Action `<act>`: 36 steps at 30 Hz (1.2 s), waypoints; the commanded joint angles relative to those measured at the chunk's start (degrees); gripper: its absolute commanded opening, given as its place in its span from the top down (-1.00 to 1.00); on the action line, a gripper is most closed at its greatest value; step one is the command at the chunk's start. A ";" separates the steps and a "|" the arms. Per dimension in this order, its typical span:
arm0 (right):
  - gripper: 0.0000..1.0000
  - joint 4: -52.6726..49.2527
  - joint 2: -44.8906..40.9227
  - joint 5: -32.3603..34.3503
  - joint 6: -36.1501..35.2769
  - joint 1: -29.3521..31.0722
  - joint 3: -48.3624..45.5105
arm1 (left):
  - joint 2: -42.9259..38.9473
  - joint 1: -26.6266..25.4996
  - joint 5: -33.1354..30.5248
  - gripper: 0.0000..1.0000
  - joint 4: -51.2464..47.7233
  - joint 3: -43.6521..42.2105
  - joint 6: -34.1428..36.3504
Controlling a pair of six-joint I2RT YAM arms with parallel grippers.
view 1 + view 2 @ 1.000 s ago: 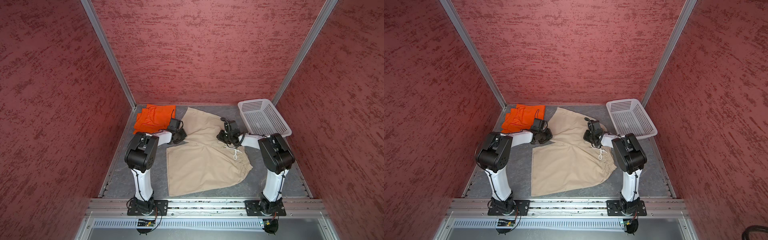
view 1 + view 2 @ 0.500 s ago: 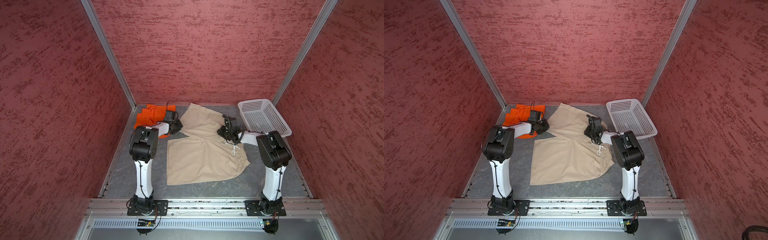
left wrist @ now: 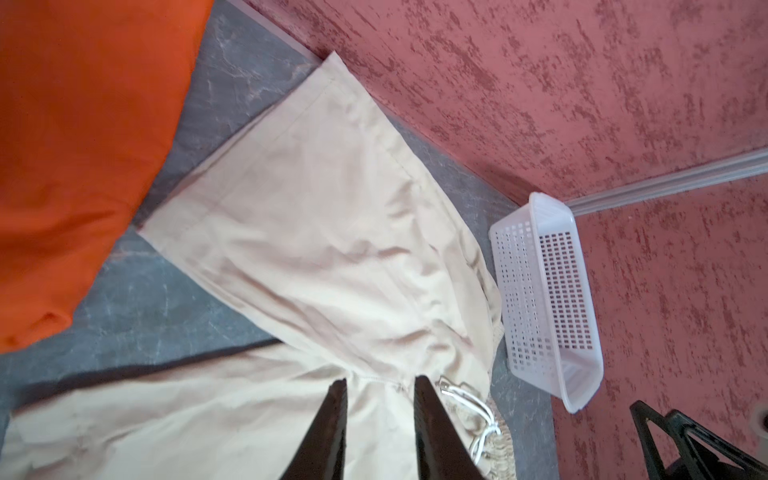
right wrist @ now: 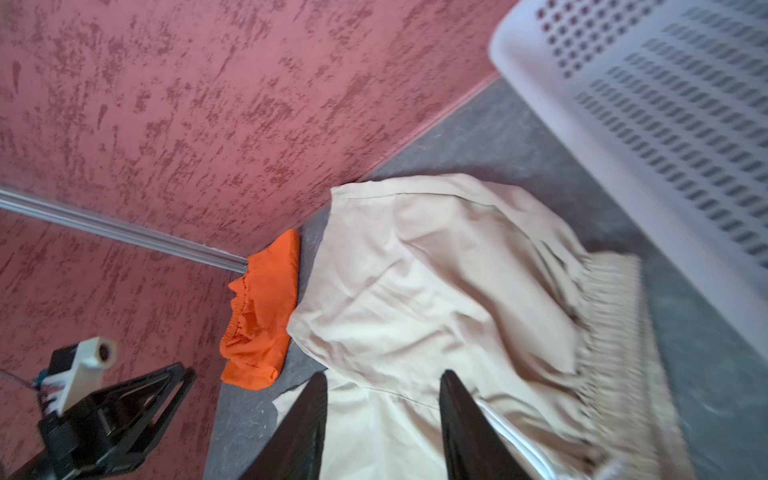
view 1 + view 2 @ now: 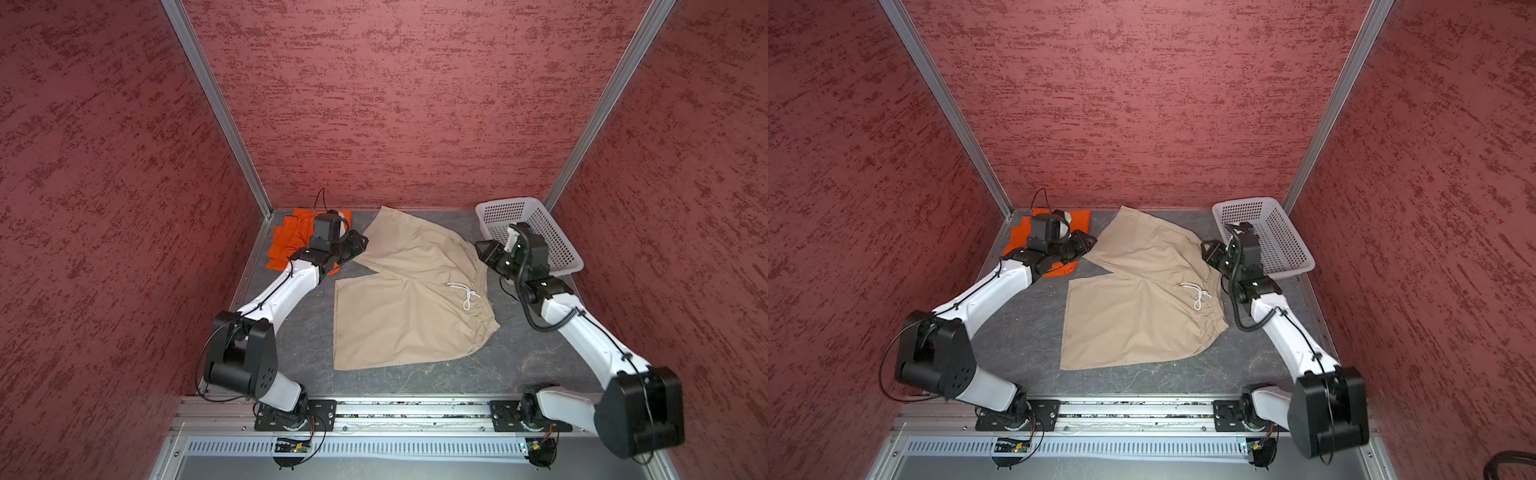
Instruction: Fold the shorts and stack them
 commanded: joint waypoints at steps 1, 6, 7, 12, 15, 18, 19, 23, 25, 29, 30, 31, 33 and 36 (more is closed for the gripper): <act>0.00 -11.93 -7.69 -1.92 0.39 -2.92 -7.22 | -2.70 -1.60 -1.07 0.39 -3.80 -8.37 -3.17; -0.21 -23.53 -20.12 -4.14 4.50 -8.11 -15.56 | -7.12 -3.87 -3.12 0.39 -3.97 -19.21 -6.84; -0.25 -27.07 -21.56 -2.54 5.27 -8.81 -16.38 | -7.63 -4.36 -3.60 0.39 -3.55 -21.08 -7.53; -0.29 -28.56 -21.11 -3.78 5.83 -9.68 -20.03 | -8.09 -5.15 -6.63 0.45 -1.67 -26.75 -9.61; -0.29 -22.27 -17.34 -9.10 6.14 -9.68 -22.02 | -6.16 -5.11 -7.83 0.48 -1.51 -27.38 -8.85; -0.29 -19.80 -13.15 -9.48 4.89 -9.68 -22.53 | -4.01 -4.88 -8.43 0.52 -0.74 -27.90 -8.57; -0.29 -18.63 -11.72 -9.57 4.32 -9.65 -22.53 | -3.16 -4.73 -8.43 0.52 -0.07 -28.34 -8.65; -0.29 -14.19 -7.07 -11.17 3.03 -9.68 -22.88 | -0.50 -4.25 -8.18 0.55 1.45 -28.95 -8.83; -0.27 -12.25 -4.83 -11.02 2.48 -9.68 -23.08 | 0.30 -4.07 -8.32 0.56 1.72 -28.70 -8.55; -0.15 -8.65 -0.65 -11.70 0.87 -9.68 -23.41 | 1.69 -3.17 -9.55 0.57 2.32 -28.34 -7.44; -0.06 -8.64 0.56 -12.05 0.29 -9.68 -23.07 | 2.14 -2.66 -9.50 0.57 2.71 -28.25 -6.95; 0.06 -8.89 1.38 -11.82 -0.10 -9.68 -22.83 | 2.82 -2.25 -9.62 0.57 2.99 -28.00 -6.38; 0.35 -9.54 1.87 -10.56 -0.55 -9.77 -22.46 | 3.89 -1.32 -9.68 0.58 3.42 -27.39 -5.39; 0.86 -9.82 -0.11 -9.37 1.25 -9.69 -22.93 | 5.37 -0.30 -9.29 0.58 3.90 -26.25 -4.12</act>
